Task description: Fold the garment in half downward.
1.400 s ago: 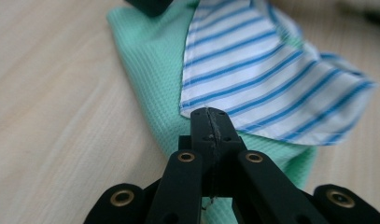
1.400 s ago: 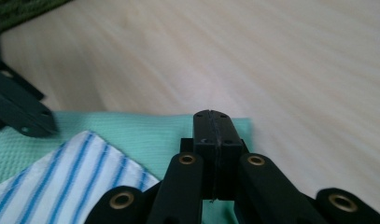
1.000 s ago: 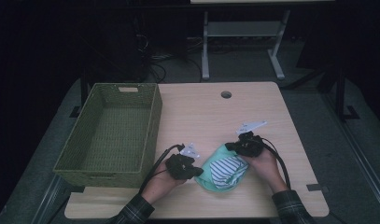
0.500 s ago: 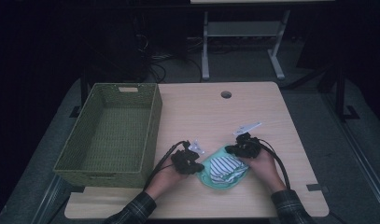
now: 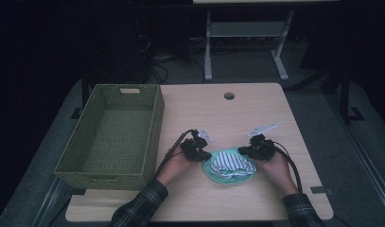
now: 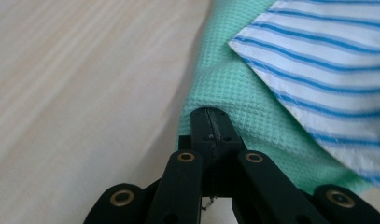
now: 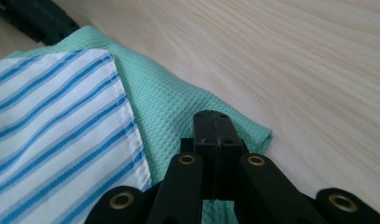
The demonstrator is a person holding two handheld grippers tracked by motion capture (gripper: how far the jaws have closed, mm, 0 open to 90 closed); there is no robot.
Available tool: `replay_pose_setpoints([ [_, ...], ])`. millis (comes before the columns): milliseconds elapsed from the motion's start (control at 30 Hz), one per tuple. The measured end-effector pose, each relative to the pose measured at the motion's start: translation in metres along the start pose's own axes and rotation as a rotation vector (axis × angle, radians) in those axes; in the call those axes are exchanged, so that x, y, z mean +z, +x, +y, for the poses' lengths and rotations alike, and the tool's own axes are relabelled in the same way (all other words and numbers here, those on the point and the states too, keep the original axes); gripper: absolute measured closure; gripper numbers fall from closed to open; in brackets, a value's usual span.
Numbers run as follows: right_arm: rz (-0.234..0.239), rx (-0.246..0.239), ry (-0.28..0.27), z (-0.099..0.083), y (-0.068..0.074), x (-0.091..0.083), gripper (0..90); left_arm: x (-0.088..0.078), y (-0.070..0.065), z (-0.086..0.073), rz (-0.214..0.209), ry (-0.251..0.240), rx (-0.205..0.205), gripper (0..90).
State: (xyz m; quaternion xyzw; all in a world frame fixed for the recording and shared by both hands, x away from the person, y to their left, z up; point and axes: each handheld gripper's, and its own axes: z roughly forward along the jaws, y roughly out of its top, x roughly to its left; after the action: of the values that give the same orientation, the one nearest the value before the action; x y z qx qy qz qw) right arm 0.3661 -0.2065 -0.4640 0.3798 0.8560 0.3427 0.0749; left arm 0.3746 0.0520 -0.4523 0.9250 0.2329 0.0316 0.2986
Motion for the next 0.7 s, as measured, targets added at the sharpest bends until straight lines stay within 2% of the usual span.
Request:
replay_pose_setpoints([
  [100,-0.012,0.006,0.001,-0.002,-0.002,-0.003,89.8,0.005,0.005,0.006,0.014,-0.008,0.017,89.5],
  [200,-0.019,0.017,0.005,-0.005,-0.005,-0.006,89.8,0.009,0.01,0.012,0.032,-0.021,0.012,89.5],
  [333,-0.021,0.017,0.006,-0.008,-0.007,-0.01,89.8,0.013,0.017,0.017,0.029,-0.043,-0.004,89.5],
  [400,-0.016,0.024,-0.004,-0.008,-0.007,-0.014,89.8,0.01,0.016,0.017,0.017,-0.062,-0.021,89.0],
  [433,-0.016,0.013,-0.014,-0.008,-0.009,-0.016,89.8,0.007,0.016,0.017,0.016,-0.058,-0.011,87.4],
  [500,-0.018,0.022,-0.036,-0.006,-0.011,-0.022,89.8,0.001,0.014,0.016,0.006,-0.073,-0.022,84.7],
  [533,-0.023,0.011,-0.044,-0.004,-0.013,-0.024,89.8,-0.002,0.013,0.015,0.003,-0.07,-0.017,83.1],
  [600,-0.033,0.017,-0.051,0.0,-0.018,-0.028,89.8,-0.01,0.013,0.011,0.005,-0.069,-0.015,76.9],
  [700,-0.029,0.04,-0.072,0.002,-0.024,-0.028,89.7,-0.019,0.011,0.003,0.0,-0.097,-0.061,68.6],
])
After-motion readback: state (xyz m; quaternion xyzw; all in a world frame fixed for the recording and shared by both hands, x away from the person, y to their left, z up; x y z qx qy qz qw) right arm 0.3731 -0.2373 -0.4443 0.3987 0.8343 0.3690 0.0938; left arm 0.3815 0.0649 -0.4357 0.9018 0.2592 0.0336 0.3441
